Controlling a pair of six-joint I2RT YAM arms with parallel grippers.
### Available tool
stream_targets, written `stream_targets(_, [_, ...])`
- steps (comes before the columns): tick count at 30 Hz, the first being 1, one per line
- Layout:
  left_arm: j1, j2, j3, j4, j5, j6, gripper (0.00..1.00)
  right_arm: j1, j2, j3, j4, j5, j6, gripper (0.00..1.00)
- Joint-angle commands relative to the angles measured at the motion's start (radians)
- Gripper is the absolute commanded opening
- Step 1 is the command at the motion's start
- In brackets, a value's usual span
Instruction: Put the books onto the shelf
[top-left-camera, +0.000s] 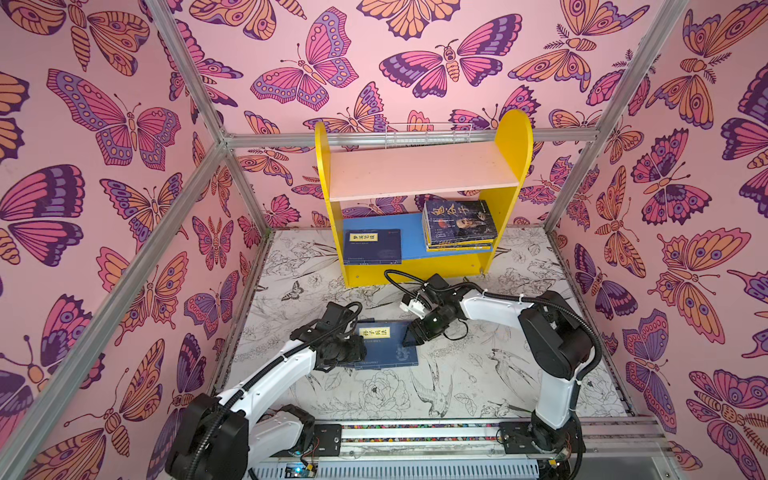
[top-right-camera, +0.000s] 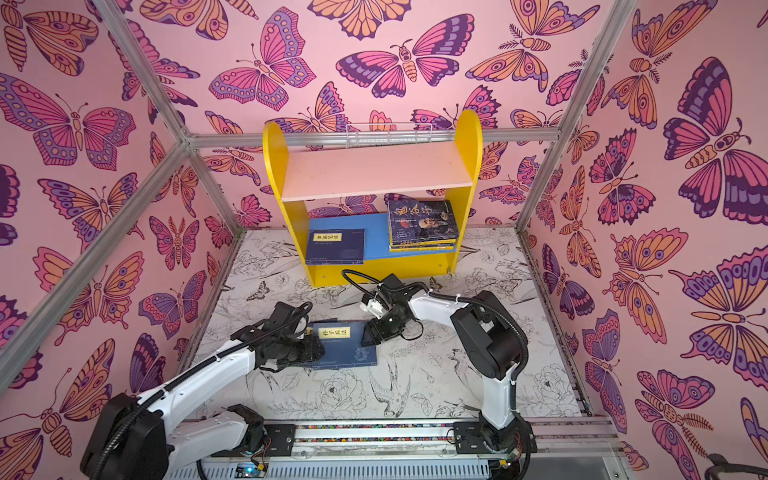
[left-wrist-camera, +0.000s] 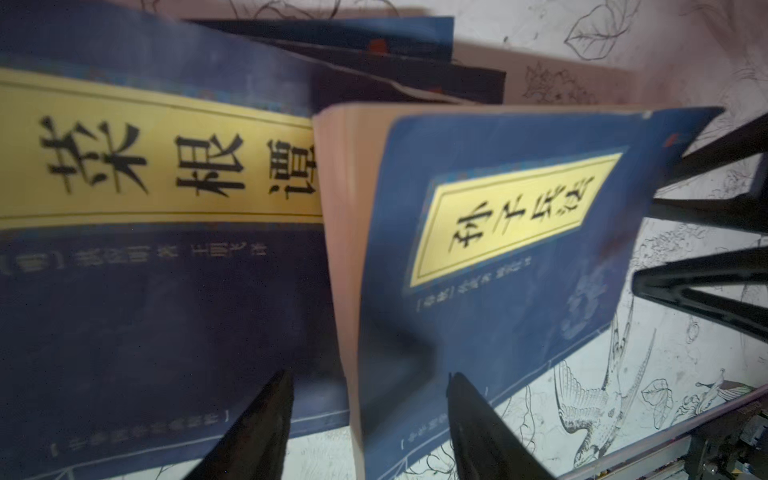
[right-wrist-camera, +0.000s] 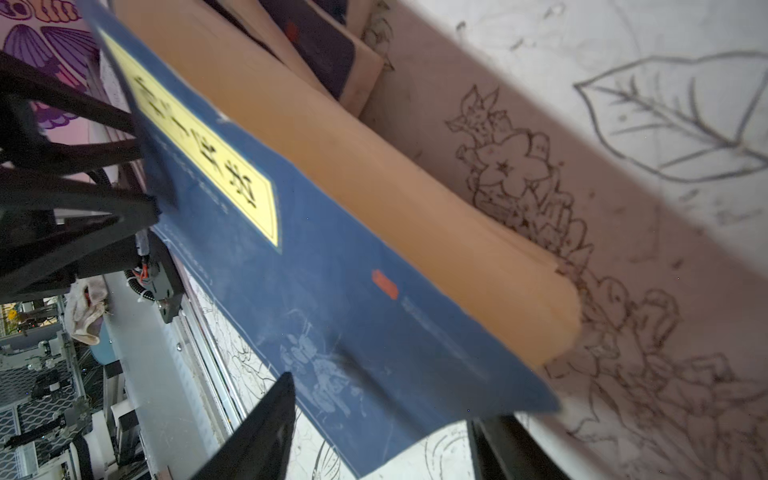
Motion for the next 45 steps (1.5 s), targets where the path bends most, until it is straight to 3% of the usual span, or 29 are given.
stream_targets(1, [0.020, 0.013, 0.014, 0.031, 0.034, -0.002, 0.56, 0.000, 0.004, 0.060, -0.007, -0.082, -0.042, 0.59])
stream_targets(4, [0.043, 0.033, 0.012, 0.061, 0.067, 0.001, 0.51, 0.000, 0.008, 0.084, 0.053, -0.148, 0.000, 0.55])
stream_targets(8, [0.067, 0.054, 0.015, 0.094, 0.099, 0.002, 0.37, 0.000, 0.030, 0.115, 0.124, -0.194, 0.067, 0.48])
stream_targets(11, [0.080, 0.075, 0.021, 0.110, 0.111, 0.002, 0.17, -0.001, 0.048, 0.130, 0.157, -0.204, 0.100, 0.43])
stream_targets(14, [0.089, 0.094, 0.031, 0.111, 0.114, 0.005, 0.00, -0.004, 0.054, 0.130, 0.189, -0.187, 0.124, 0.26])
stream_targets(17, [0.098, 0.081, 0.036, 0.108, 0.094, 0.006, 0.00, -0.025, 0.037, 0.112, 0.245, -0.174, 0.175, 0.06])
stream_targets(19, [0.114, 0.040, 0.036, 0.104, 0.084, 0.008, 0.00, -0.049, 0.003, 0.074, 0.321, -0.191, 0.230, 0.00])
stream_targets(22, [0.192, -0.074, 0.024, 0.117, 0.121, -0.021, 0.26, -0.102, -0.076, 0.009, 0.437, -0.259, 0.316, 0.00])
stream_targets(24, [0.254, -0.172, -0.007, 0.204, 0.241, -0.068, 0.48, -0.140, -0.130, -0.035, 0.525, -0.303, 0.379, 0.00])
stream_targets(26, [0.289, -0.237, -0.024, 0.307, 0.350, -0.097, 0.63, -0.165, -0.171, -0.065, 0.585, -0.323, 0.428, 0.00])
stream_targets(29, [0.302, -0.251, -0.004, 0.368, 0.444, -0.125, 0.78, -0.172, -0.207, -0.081, 0.661, -0.346, 0.488, 0.00])
stream_targets(32, [0.302, -0.196, 0.019, 0.380, 0.500, -0.131, 0.86, -0.166, -0.214, -0.089, 0.793, -0.372, 0.595, 0.00])
stream_targets(35, [0.302, -0.155, 0.009, 0.449, 0.546, -0.163, 0.87, -0.151, -0.213, -0.084, 0.894, -0.391, 0.667, 0.00])
stream_targets(37, [0.299, -0.150, -0.013, 0.549, 0.576, -0.216, 0.84, -0.134, -0.208, -0.065, 0.883, -0.397, 0.664, 0.00])
stream_targets(40, [0.299, -0.145, -0.032, 0.669, 0.601, -0.269, 0.62, -0.111, -0.202, -0.048, 0.865, -0.402, 0.653, 0.00])
stream_targets(45, [0.293, -0.138, -0.036, 0.798, 0.650, -0.331, 0.04, -0.119, -0.201, -0.047, 0.835, -0.366, 0.648, 0.01])
